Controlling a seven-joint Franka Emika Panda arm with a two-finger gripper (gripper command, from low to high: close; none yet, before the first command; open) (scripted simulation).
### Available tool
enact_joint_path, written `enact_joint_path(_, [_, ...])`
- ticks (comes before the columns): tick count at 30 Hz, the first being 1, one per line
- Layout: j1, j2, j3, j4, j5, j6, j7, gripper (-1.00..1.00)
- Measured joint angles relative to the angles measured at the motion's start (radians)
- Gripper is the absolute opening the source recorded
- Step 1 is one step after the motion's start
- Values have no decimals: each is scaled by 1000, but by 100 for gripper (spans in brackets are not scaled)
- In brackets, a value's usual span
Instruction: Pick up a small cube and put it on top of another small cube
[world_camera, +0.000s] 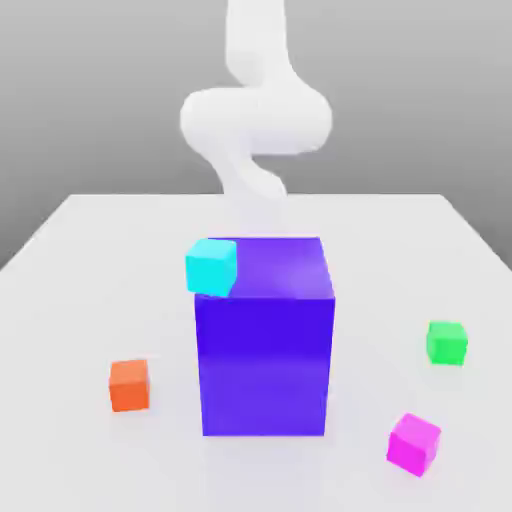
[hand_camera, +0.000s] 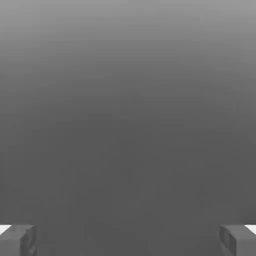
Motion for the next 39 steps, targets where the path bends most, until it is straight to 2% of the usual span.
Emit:
enact_joint_path(16, [161, 586, 92, -132, -28, 259, -232, 0])
enact_joint_path(25, [246, 914, 141, -201, -85, 404, -328, 0])
enact_joint_path(30, [290, 1096, 95, -175, -147, 538, -292, 0])
enact_joint_path(31, [297, 1119, 86, -170, -154, 556, -287, -100])
enact_joint_path(39, [290, 1094, 95, -175, -148, 536, -292, -100])
